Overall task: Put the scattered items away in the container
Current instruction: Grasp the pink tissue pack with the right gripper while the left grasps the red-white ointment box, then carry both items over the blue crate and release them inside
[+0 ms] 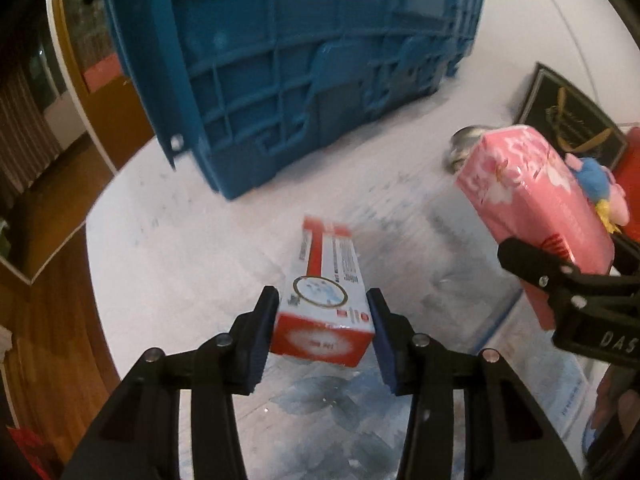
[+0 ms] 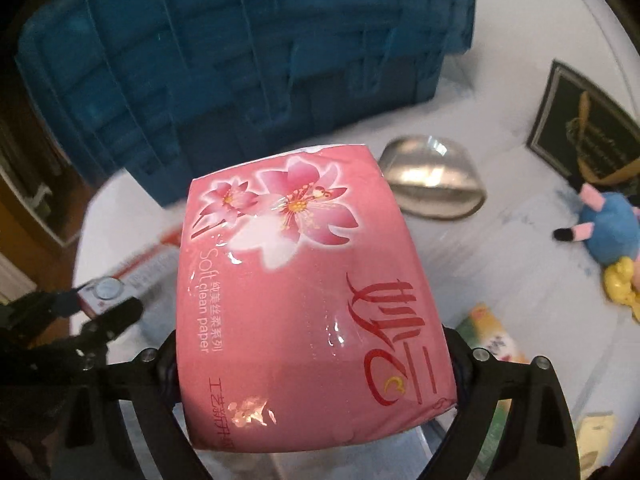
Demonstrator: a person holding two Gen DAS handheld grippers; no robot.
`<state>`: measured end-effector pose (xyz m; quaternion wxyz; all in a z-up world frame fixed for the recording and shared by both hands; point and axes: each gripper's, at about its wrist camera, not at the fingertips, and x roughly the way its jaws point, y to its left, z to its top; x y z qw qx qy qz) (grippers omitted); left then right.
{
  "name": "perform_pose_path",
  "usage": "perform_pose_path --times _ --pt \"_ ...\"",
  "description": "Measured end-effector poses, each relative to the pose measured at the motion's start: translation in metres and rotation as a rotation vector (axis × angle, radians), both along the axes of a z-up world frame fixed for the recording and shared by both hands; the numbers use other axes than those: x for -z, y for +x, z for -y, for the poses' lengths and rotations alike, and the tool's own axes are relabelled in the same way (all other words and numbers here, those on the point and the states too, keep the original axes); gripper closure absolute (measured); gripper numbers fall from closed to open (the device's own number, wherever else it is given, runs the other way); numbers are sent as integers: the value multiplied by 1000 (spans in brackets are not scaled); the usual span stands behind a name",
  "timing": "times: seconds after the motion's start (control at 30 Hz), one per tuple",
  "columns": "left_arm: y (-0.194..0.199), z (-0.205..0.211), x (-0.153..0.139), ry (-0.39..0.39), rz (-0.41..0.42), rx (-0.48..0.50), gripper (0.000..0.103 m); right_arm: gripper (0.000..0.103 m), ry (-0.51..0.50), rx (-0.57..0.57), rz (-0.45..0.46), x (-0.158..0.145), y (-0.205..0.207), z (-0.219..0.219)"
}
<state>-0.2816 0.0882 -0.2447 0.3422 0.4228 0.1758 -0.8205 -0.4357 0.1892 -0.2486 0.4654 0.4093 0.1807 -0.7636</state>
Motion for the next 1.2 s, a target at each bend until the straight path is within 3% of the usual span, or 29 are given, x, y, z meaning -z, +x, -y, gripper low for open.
perform_pose_path --times 0.33,0.87,1.2 --pt "7 -34 -68 -96 -98 76 63 9 -73 77 -65 -64 10 -48" --pt "17 -61 -156 -219 -219 132 63 9 -165 109 -150 -141 20 -72" --pt "2 -49 -252 -324 -331 178 63 9 -220 140 -200 -195 17 -73"
